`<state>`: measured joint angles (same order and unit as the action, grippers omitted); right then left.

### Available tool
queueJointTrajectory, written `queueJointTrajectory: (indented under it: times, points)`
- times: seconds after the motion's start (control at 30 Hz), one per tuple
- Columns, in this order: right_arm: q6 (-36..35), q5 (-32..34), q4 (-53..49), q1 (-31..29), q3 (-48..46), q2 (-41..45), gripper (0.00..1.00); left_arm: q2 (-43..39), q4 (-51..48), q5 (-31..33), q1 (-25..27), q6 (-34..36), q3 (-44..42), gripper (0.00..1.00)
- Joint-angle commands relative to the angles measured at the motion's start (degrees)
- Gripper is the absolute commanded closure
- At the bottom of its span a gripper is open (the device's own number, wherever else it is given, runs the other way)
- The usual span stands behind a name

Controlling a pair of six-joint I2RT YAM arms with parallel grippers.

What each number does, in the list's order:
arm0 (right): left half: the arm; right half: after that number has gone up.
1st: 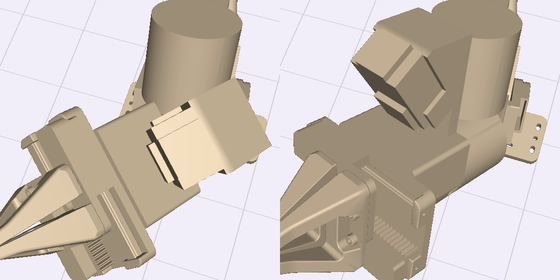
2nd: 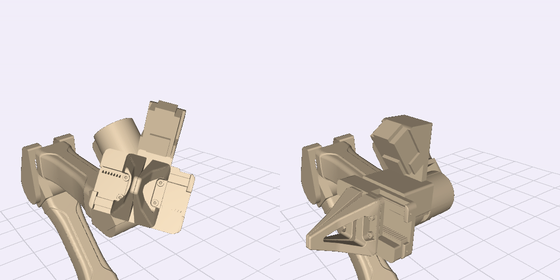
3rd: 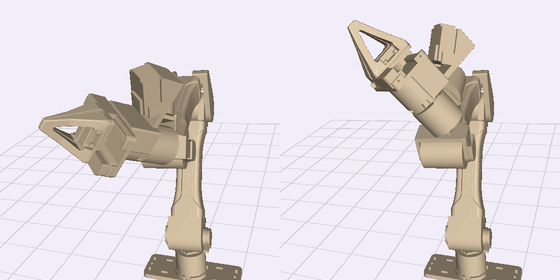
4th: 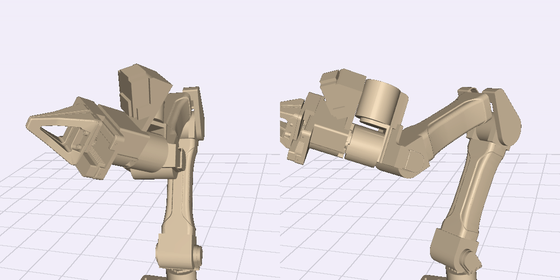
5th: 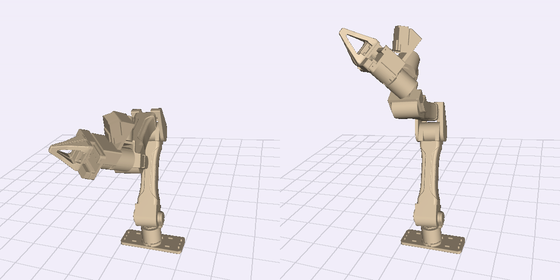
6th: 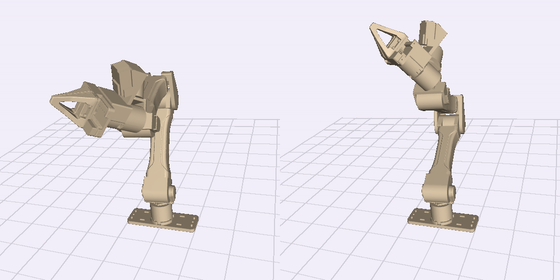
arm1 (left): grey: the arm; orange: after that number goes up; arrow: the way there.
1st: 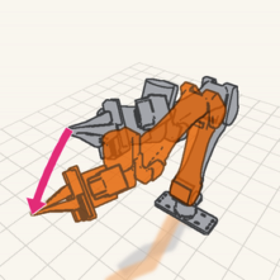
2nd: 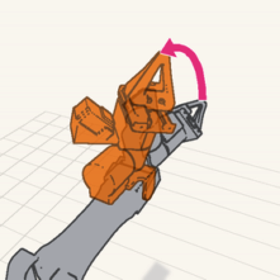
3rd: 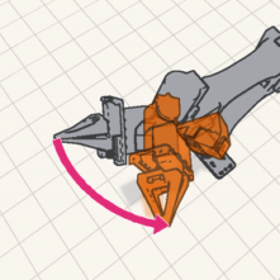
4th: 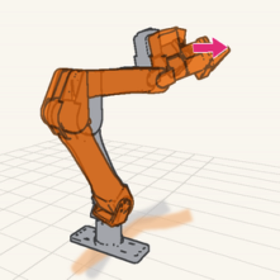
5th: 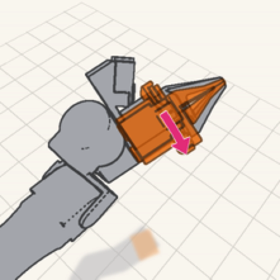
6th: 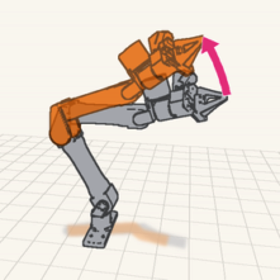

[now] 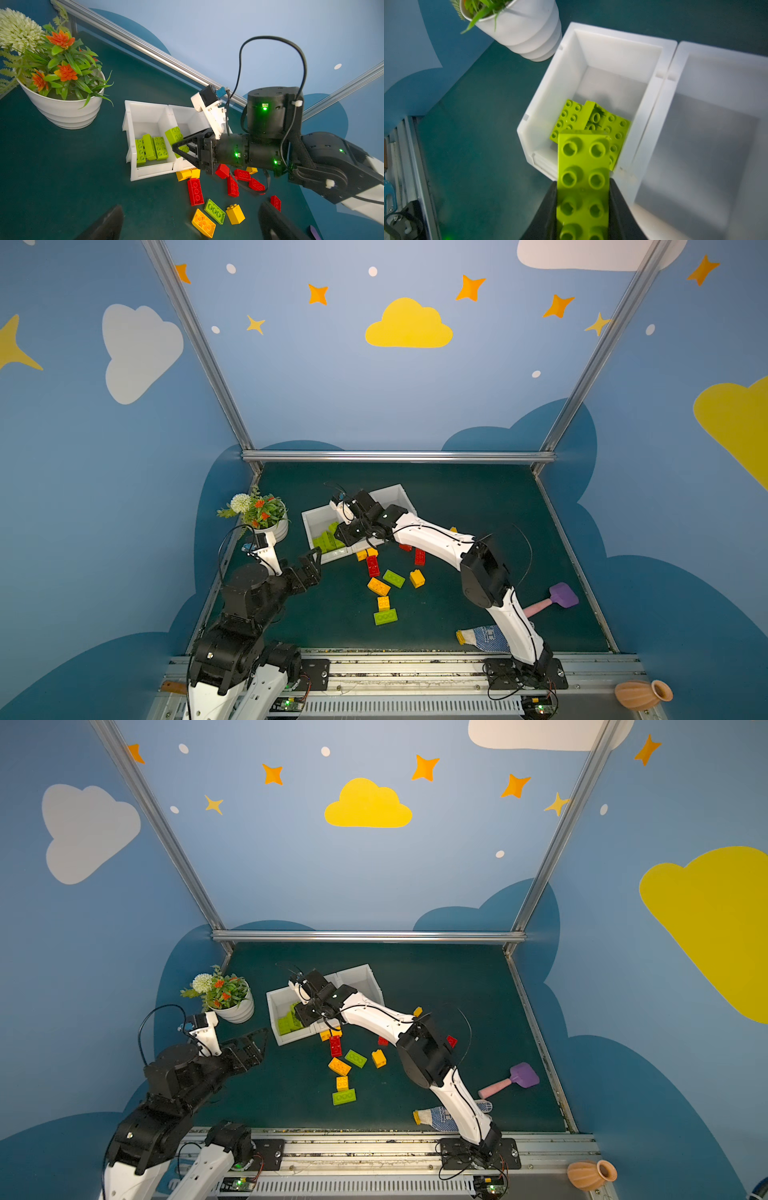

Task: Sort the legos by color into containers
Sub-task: 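Carry the brick with the right gripper into the compartment nearest the plant and open, then withdraw the right arm while the left gripper reaches to a lime-green brick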

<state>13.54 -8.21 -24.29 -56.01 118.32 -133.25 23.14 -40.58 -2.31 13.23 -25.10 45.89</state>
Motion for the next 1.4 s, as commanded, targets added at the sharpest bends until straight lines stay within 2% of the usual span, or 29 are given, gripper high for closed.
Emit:
queueJointTrajectory:
  times: [0.0,0.17,0.3,0.37,0.5,0.7,0.8,0.93,1.03,1.17,1.3,1.37]
  points:
    - [1.2,-0.6,-1.5,-0.2,5.6,-3.5,0.88,-0.6,-0.8,1.0,-0.2,0.4,-0.2,0.0]
    - [1.6,-1.1,-1.2,-0.4,10.8,-6.6,0.79,-0.5,-1.0,1.4,-0.2,0.4,-0.2,0.0]
    - [1.7,-1.4,-1.8,-0.3,13.1,-7.9,0.58,-0.1,-1.1,1.3,-0.2,0.5,-0.2,0.0]
    - [1.4,-1.8,-1.8,-0.3,13.1,-7.4,0.52,0.1,-1.3,1.3,-0.1,0.6,0.1,0.0]
    - [0.9,-1.8,0.1,0.1,9.4,-4.2,0.41,1.0,-1.3,0.2,-0.1,0.9,0.3,0.0]
    - [0.6,-1.9,5.7,1.4,-3.5,6.5,0.38,6.7,-1.1,-4.5,0.9,3.0,1.3,0.01]
    - [1.2,-1.8,9.6,3.1,-14.4,15.1,0.37,11.7,-2.3,-3.4,5.4,3.3,2.4,0.04]
    - [3.7,-1.2,13.8,6.9,-30.0,28.0,0.36,17.3,-4.8,6.0,16.7,1.6,3.8,0.06]
    - [4.9,-1.1,14.3,10.4,-40.6,37.1,0.36,19.5,-7.1,11.1,22.0,-0.4,4.1,0.09]
    - [6.7,1.8,15.6,14.1,-55.1,49.3,0.3,20.6,-9.1,17.4,30.6,-3.0,3.9,0.11]
    - [9.2,4.9,15.4,16.3,-66.0,58.7,0.24,24.3,-9.0,18.7,38.2,-9.5,3.1,0.08]
    - [11.2,6.9,15.7,17.0,-70.7,63.0,0.21,27.3,-9.3,22.1,43.1,-13.9,2.9,0.06]
